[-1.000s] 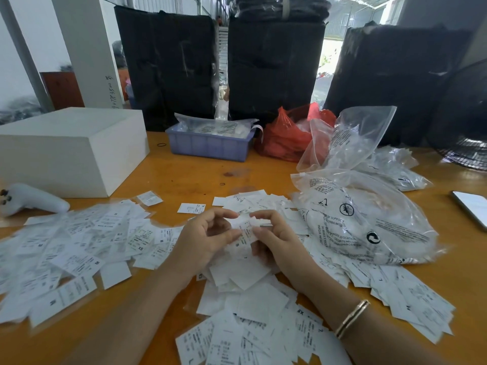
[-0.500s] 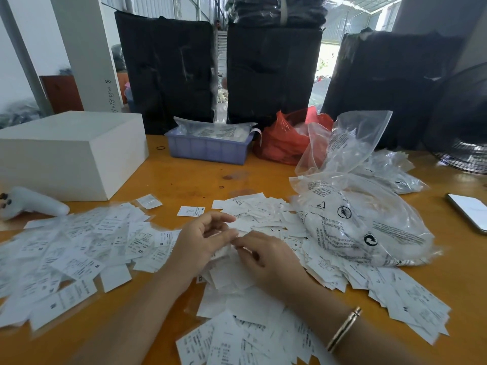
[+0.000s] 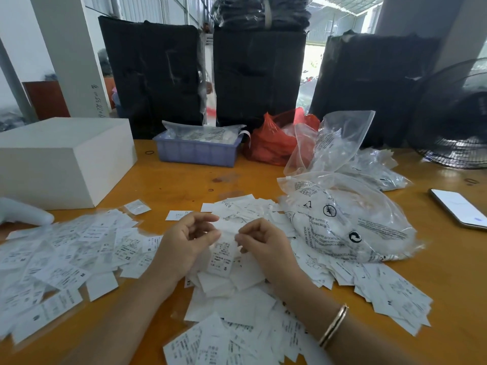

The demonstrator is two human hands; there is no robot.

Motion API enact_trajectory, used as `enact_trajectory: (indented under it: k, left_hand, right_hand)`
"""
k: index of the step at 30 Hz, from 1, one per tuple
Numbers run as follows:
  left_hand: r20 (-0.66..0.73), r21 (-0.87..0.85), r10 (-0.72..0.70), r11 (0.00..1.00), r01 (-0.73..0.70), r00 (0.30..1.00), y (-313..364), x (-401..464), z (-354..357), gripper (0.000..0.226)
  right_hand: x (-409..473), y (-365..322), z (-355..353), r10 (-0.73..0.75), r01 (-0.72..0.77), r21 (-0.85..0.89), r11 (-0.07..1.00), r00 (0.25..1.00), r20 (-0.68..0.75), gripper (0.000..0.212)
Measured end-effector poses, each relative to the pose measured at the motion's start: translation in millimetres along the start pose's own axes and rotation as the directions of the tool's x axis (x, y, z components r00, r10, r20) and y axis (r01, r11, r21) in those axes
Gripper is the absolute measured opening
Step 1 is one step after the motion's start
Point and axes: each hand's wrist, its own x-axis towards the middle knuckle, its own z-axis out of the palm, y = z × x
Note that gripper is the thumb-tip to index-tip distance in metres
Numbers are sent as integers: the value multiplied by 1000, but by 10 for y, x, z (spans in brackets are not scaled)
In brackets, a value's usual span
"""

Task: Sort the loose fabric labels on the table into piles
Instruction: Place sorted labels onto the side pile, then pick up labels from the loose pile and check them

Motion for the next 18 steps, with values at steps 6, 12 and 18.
enact_trajectory:
  k: [6, 12, 18]
  left_hand:
    - [-218, 126, -6, 991, 35, 976, -57, 104, -150, 15]
    - [-301, 644, 148, 760, 86, 942, -192, 167, -295, 23]
    - [-281, 819, 264, 567, 87, 923, -162, 154, -322, 27]
  right_hand:
    - [137, -242, -322, -207, 184, -121, 975, 955, -213, 21]
    - [678, -334, -1150, -304, 44, -445, 895, 788, -534, 25]
    - [865, 72, -1628, 114, -391, -886, 249, 920, -374, 23]
